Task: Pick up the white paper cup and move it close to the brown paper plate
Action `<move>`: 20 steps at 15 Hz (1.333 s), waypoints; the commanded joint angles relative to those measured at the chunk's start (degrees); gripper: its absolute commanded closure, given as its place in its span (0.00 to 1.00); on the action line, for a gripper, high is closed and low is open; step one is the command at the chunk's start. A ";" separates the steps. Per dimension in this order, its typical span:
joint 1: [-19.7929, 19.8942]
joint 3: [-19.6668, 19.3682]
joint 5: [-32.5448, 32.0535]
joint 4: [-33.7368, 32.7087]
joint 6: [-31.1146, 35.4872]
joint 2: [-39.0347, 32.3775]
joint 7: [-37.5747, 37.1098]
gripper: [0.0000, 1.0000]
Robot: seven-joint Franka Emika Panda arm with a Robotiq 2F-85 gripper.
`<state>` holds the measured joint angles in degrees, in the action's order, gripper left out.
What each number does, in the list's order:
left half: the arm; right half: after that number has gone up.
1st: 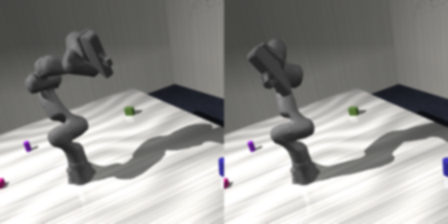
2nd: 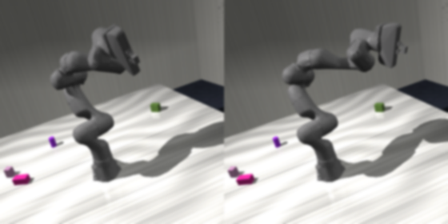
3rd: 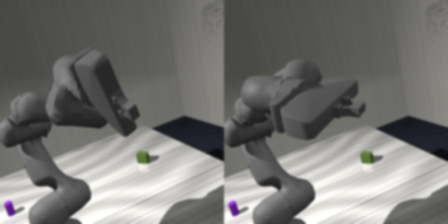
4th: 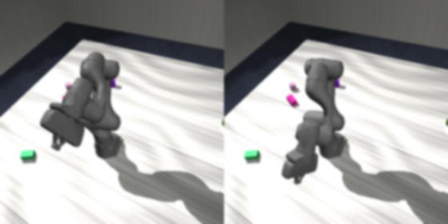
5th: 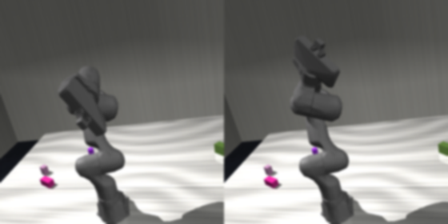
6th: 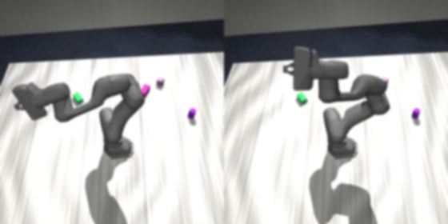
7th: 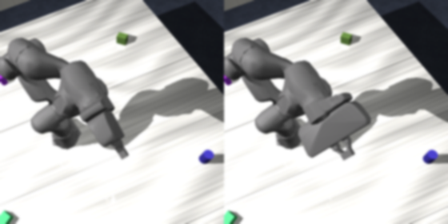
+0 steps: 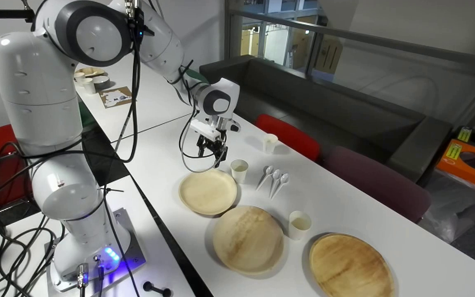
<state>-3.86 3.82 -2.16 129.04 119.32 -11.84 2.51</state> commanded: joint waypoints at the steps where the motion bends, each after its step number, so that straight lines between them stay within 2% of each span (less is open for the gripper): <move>1: -0.71 -0.29 -2.33 -0.89 0.71 -2.89 -2.78 0.00; 6: -0.77 -0.58 -3.50 -1.61 1.09 -6.87 -4.22 0.00; 7: -0.90 -0.60 -3.87 -1.69 1.21 -7.16 -4.36 0.16; 8: -0.94 -0.65 -4.12 -2.04 1.18 -7.63 -4.44 0.26; 11: -1.15 -0.77 -4.84 -3.01 0.97 -8.91 -5.28 0.47; 16: -2.01 -0.90 -6.04 -4.02 3.43 -12.72 -7.39 0.87; 18: -2.30 -0.94 -6.29 -4.01 5.29 -14.01 -7.25 0.99; 20: -2.49 -1.14 -6.55 -3.87 7.38 -14.99 -7.21 1.00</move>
<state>-5.39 3.62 -7.21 125.70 124.41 -25.60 -3.80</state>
